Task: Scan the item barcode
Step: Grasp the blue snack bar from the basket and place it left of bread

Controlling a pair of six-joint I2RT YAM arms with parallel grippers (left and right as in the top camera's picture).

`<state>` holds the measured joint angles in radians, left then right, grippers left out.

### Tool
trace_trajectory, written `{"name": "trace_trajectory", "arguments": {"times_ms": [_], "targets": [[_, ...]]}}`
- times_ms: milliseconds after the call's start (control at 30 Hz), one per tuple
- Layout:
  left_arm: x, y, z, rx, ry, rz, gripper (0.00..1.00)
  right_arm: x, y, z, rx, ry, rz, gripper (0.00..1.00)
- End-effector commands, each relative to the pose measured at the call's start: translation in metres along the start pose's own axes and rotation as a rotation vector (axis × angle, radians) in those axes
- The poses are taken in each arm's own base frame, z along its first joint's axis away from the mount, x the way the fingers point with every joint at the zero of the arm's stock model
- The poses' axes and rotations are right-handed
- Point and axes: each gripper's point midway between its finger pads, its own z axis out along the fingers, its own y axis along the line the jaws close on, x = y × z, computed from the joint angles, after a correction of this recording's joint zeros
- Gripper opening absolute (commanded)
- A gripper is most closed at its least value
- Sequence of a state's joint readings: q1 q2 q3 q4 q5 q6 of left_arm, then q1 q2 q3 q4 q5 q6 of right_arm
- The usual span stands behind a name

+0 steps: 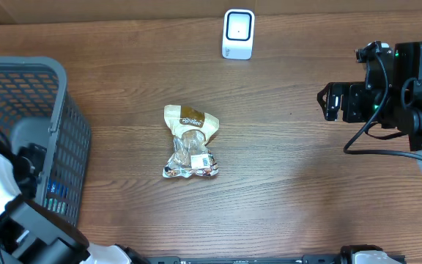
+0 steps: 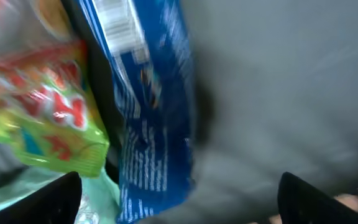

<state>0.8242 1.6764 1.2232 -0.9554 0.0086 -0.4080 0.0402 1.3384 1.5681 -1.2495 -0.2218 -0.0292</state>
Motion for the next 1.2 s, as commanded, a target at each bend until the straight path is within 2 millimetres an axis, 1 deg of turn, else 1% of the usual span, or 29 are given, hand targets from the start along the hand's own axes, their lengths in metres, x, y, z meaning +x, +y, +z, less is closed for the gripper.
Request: {"name": "trace_trajectory", "arguments": {"times_ms": [0, 33, 67, 100, 133, 167, 233, 267, 300, 333, 400, 500, 533, 600, 667, 733, 767, 800, 833, 867, 900, 967, 1000, 1033, 1067, 1133, 1167], "targets": [[0.017, 0.019, 0.033, -0.097, 0.026, -0.066, 0.75, -0.005, 0.004, -0.004, -0.010, -0.020, -0.006, 1.00], [0.018, 0.020, 0.037, -0.099, 0.027, -0.065, 0.69, -0.005, 0.004, -0.004, -0.010, -0.020, -0.006, 1.00], [0.020, 0.021, 0.043, -0.101, 0.030, -0.065, 0.61, -0.005, 0.004, -0.004, -0.010, -0.020, -0.006, 1.00], [0.020, 0.021, 0.045, -0.102, 0.031, -0.065, 0.54, -0.005, 0.004, -0.004, -0.010, -0.020, -0.007, 1.00], [0.020, 0.021, 0.048, -0.103, 0.034, -0.066, 0.31, -0.005, 0.004, -0.004, -0.010, -0.020, -0.006, 1.00], [0.020, 0.021, 0.048, -0.103, 0.033, -0.070, 0.27, -0.005, 0.004, -0.004, -0.010, -0.020, -0.006, 1.00], [0.016, 0.019, 0.045, -0.098, 0.023, -0.077, 0.15, -0.005, 0.004, -0.004, -0.010, -0.020, -0.007, 1.00], [0.014, 0.018, 0.043, -0.095, 0.018, -0.077, 0.11, -0.005, 0.004, -0.004, -0.010, -0.020, -0.007, 1.00], [0.010, 0.015, 0.038, -0.089, 0.014, -0.076, 0.06, -0.005, 0.003, -0.004, -0.009, -0.021, -0.007, 1.00], [0.006, 0.012, 0.031, -0.082, 0.014, -0.076, 0.04, -0.006, 0.003, -0.004, -0.007, -0.022, -0.007, 1.00], [-0.010, 0.004, 0.002, -0.073, -0.001, -0.074, 0.04, -0.007, 0.003, -0.004, -0.007, -0.025, -0.008, 1.00], [-0.034, -0.016, -0.052, -0.033, -0.055, -0.036, 0.04, -0.008, 0.003, -0.004, -0.008, -0.030, -0.009, 1.00], [-0.042, -0.027, -0.079, -0.006, -0.085, -0.014, 0.04, -0.008, 0.003, -0.004, -0.008, -0.032, -0.009, 1.00], [-0.047, -0.046, -0.118, 0.050, -0.122, 0.039, 0.04, -0.009, 0.003, -0.004, -0.008, -0.034, -0.010, 1.00], [-0.044, -0.071, -0.165, 0.131, -0.166, 0.124, 0.04, -0.009, 0.003, -0.004, -0.008, -0.036, -0.010, 1.00], [-0.030, -0.098, -0.205, 0.208, -0.203, 0.225, 0.04, -0.010, 0.003, -0.004, -0.008, -0.038, -0.011, 1.00], [-0.018, -0.115, -0.226, 0.249, -0.228, 0.315, 0.04, -0.010, 0.003, -0.004, -0.008, -0.040, -0.011, 1.00], [-0.003, -0.131, -0.242, 0.276, -0.251, 0.414, 0.04, -0.011, 0.003, -0.004, -0.008, -0.042, -0.012, 1.00], [0.015, -0.148, -0.253, 0.300, -0.265, 0.529, 0.04, -0.011, 0.003, -0.004, -0.008, -0.042, -0.012, 1.00], [0.022, -0.154, -0.255, 0.307, -0.263, 0.569, 0.04, -0.011, 0.003, -0.004, -0.008, -0.042, -0.012, 1.00], [0.045, -0.170, -0.257, 0.329, -0.244, 0.671, 0.04, -0.011, 0.003, -0.004, -0.008, -0.041, -0.012, 1.00], [0.093, -0.194, -0.252, 0.348, -0.180, 0.870, 0.04, -0.010, 0.003, -0.004, -0.008, -0.039, -0.011, 1.00], [0.111, -0.201, -0.248, 0.349, -0.156, 0.936, 0.04, -0.010, 0.003, -0.004, -0.008, -0.039, -0.011, 1.00], [0.151, -0.213, -0.235, 0.332, -0.105, 1.098, 0.05, -0.010, 0.003, -0.004, -0.008, -0.040, -0.011, 1.00], [0.170, -0.217, -0.223, 0.296, -0.082, 1.176, 0.06, -0.010, 0.003, -0.004, -0.008, -0.040, -0.011, 1.00], [0.190, -0.216, -0.200, 0.223, -0.050, 1.247, 0.06, -0.011, 0.003, -0.004, -0.008, -0.042, -0.012, 1.00], [0.204, -0.213, -0.178, 0.171, -0.010, 1.278, 0.07, -0.011, 0.003, -0.004, -0.008, -0.043, -0.012, 1.00]]}}
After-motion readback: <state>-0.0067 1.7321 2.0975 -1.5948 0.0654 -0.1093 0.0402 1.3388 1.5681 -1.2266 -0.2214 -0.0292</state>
